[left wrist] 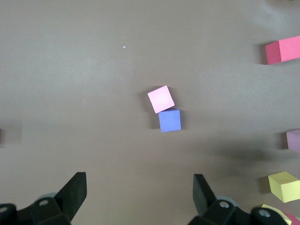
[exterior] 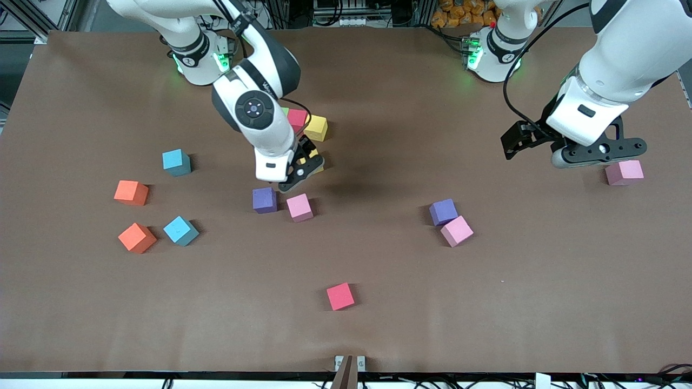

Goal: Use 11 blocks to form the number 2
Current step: 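Reach and grasp the loose yellow cube with the right gripper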

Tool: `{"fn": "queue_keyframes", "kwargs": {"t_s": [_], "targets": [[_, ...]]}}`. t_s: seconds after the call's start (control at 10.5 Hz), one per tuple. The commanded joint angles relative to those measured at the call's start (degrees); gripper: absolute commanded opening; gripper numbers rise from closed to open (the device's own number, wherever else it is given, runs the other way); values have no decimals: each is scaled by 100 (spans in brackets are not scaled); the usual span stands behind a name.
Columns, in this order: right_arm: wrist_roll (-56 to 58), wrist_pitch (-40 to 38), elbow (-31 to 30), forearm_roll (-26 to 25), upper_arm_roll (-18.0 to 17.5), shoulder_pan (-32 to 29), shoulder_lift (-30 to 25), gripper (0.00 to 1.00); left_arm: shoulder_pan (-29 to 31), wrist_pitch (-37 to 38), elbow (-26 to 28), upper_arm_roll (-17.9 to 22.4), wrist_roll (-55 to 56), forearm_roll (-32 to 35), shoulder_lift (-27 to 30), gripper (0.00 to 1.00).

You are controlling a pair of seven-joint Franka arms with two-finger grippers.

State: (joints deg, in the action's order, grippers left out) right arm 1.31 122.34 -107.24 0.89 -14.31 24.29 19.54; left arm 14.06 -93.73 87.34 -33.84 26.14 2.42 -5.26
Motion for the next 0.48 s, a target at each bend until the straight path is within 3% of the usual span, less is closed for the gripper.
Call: {"fn": "queue_keyframes", "kwargs": {"t_s": [0.0,0.38], "targets": [[-87,683,-656,34,-142,23,-82,100,35,109,-85,-17,-126,92,-1,100],[-349,1475,-1105,34,-177,128,119,100,9,109,-85,-44,-118,92,-10,100]]}}
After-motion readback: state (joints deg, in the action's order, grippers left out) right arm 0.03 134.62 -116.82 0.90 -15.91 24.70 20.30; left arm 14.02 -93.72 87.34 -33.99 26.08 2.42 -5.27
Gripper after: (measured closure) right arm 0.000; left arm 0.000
